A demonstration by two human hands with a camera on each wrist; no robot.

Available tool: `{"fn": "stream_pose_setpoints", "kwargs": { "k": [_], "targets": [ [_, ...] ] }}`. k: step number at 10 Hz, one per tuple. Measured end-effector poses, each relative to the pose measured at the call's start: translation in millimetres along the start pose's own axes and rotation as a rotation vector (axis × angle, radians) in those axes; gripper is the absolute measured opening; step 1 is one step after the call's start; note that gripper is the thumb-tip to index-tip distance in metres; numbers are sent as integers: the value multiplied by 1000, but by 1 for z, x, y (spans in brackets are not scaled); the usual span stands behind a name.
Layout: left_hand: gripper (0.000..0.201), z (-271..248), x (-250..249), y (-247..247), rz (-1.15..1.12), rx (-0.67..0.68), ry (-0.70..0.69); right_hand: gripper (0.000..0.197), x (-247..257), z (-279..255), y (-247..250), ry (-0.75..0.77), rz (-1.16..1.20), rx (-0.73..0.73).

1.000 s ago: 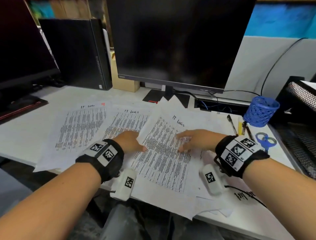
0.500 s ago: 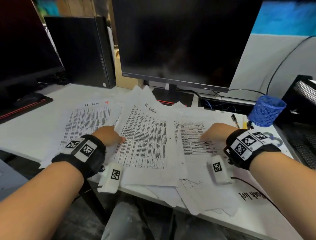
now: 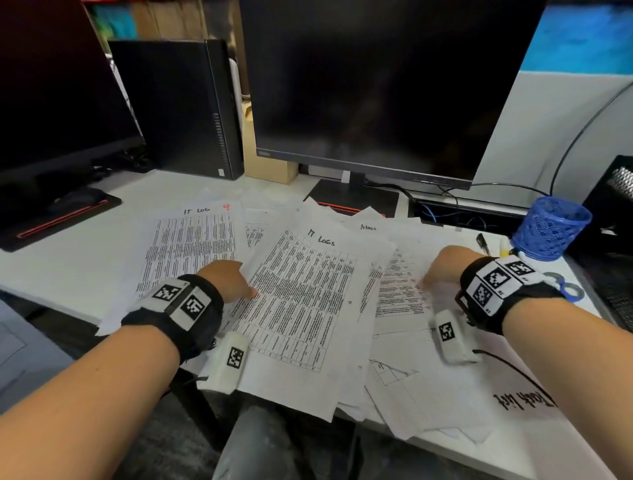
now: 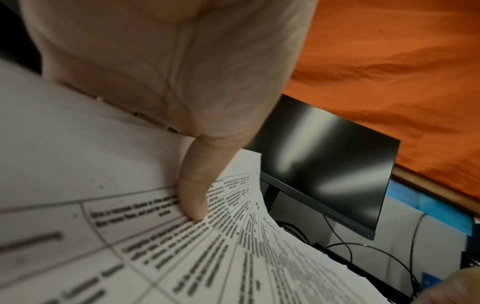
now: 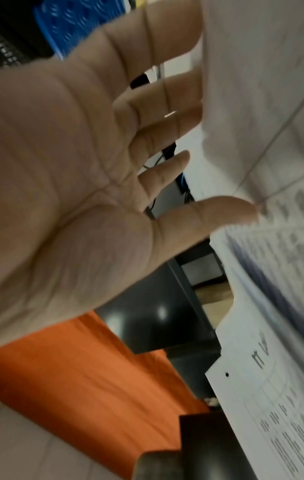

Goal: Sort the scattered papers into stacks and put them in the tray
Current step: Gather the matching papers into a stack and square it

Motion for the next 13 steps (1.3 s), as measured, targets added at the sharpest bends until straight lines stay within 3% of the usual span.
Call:
{"fn": "stream_pose_setpoints", "kwargs": {
  "k": [2, 3, 4, 5, 6, 8, 9, 10, 11, 12, 13],
  "targets": [
    [71, 12, 5, -5, -31, 22, 81, 53, -7, 18, -4, -43, -141, 45],
    [72, 12, 5, -8, -196, 54, 30, 48, -17, 22, 1, 0, -160, -117],
    [61, 4, 7, -1, -434, -37, -51, 43, -34, 21, 10, -10, -6, -201],
    [21, -9, 6, 10, -734, -188, -201, 20, -64, 27, 21, -6, 353, -266],
    [16, -30, -2, 24, -989, -261, -306, 7, -95, 31, 31, 10, 647, -306],
    [60, -48, -4, 48, -1077, -249, -377, 17, -125, 11, 66, -37, 747, -389],
    [28, -59, -18, 49, -1108, -229, -311, 22, -130, 3, 76, -13, 730, -378],
    [25, -70, -34, 48, -969, -208, -252, 13, -128, 5, 74, 61, 683, -257],
    [25, -70, -48, 40, -883, -176, -208, 7, -111, -1, 67, 170, 852, -199],
    [24, -64, -57, 26, -975, -50, -255, 9, -88, -5, 63, 242, 871, -188],
    [15, -50, -61, 16, -1045, -54, -233, 17, -69, -4, 63, 269, 732, -222]
  ]
}}
Point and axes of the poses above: each hand's wrist, its own z-axis towards the middle knuckle, its own y-axis out of the back of the hand, x = y × z, the point moved 2 cm from there along z, towards the middle knuckle, and after that the axes turned 2 degrees about -z, right-handed, at the moved point
